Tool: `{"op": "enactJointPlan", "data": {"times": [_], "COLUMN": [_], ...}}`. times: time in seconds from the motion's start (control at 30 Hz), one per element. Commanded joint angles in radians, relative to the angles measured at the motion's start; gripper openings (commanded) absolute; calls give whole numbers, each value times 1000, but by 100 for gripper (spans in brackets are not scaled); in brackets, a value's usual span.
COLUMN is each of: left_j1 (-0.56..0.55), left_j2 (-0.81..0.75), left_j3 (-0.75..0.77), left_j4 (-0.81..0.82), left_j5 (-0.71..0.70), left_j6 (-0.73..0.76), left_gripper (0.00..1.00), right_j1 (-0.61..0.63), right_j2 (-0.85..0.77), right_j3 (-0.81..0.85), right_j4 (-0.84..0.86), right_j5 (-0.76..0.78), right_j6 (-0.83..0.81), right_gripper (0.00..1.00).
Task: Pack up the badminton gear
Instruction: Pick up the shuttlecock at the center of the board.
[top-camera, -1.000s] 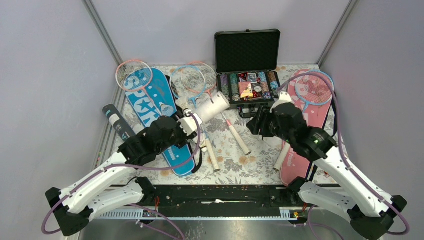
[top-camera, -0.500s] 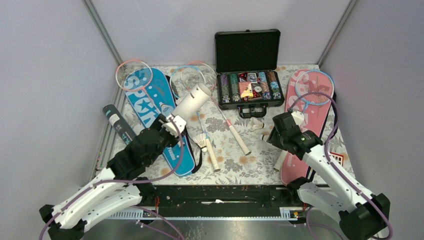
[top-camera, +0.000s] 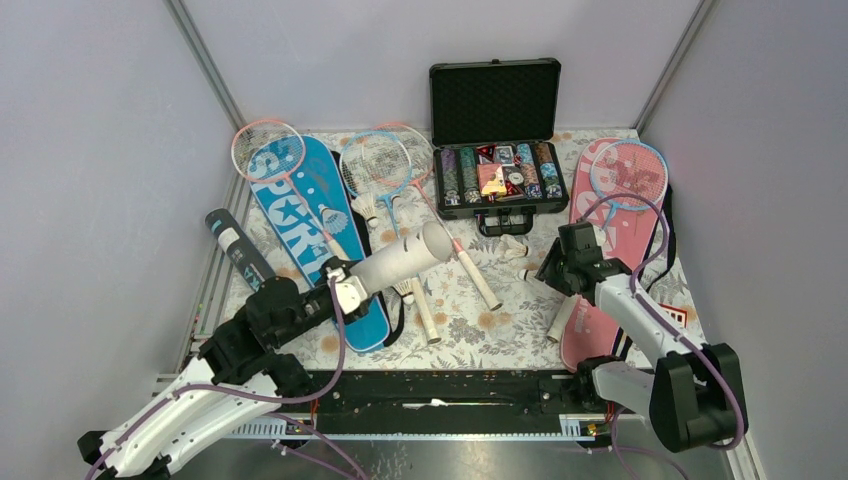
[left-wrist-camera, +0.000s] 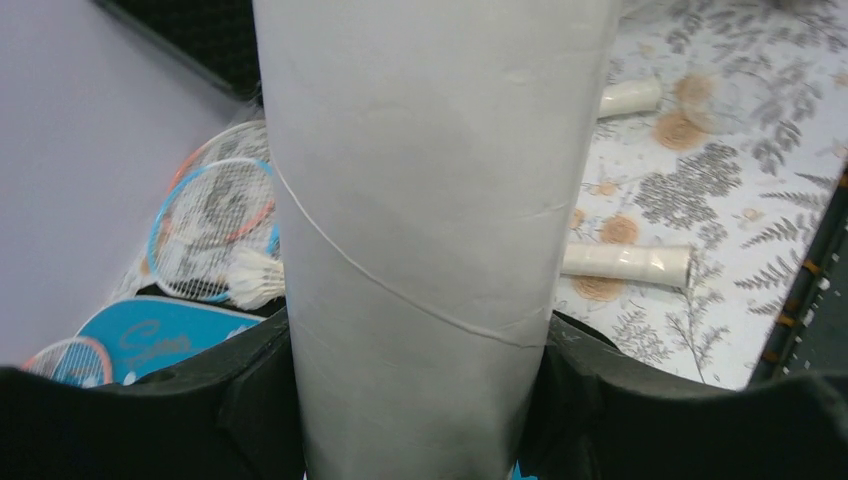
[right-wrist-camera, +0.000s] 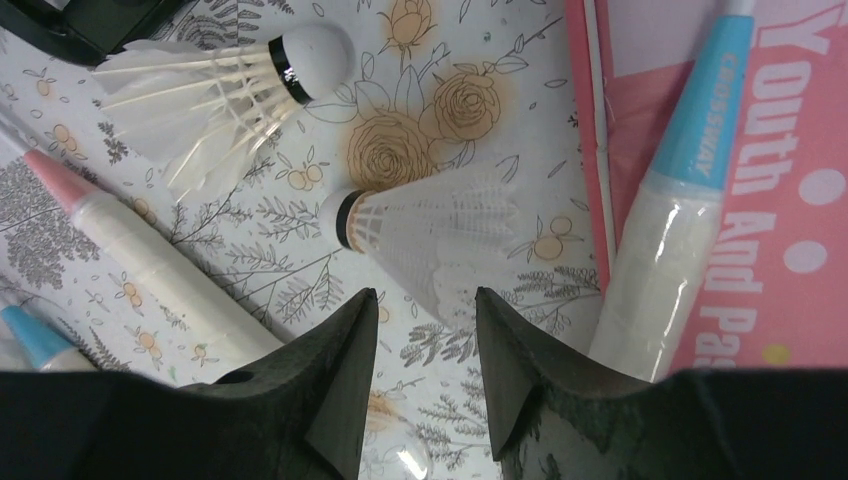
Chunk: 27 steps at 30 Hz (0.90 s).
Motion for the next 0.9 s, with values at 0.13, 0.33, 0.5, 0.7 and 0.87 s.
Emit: {"op": "enactJointPlan", "data": {"times": [0.13,0.33,0.5,0.7,0.87], "left_j1": [2,2,2,2,2], "left_j2": [-18,-9,-5,3,107], "left_j3": [10,26,31,12,80], "left_j4": [30,-13,-32,5,-32], "left_j5": [218,274,303,234,39], "left_j6": [106,156,195,236,215], "left_gripper": [47,47,47,45,47], "right_j1": [-32,-32,-32,-31,-21], "right_j2": [18,-123,-228,-298,-345], "right_j3": [-38,5,128,318,421], "right_j4": [144,66,-56,-119,-134], "right_j5": [-63,-56,-71,-287,-531], "right_j6": [-58,-88,-123,-170,-191], "right_gripper": [26,0,0,0,0]}}
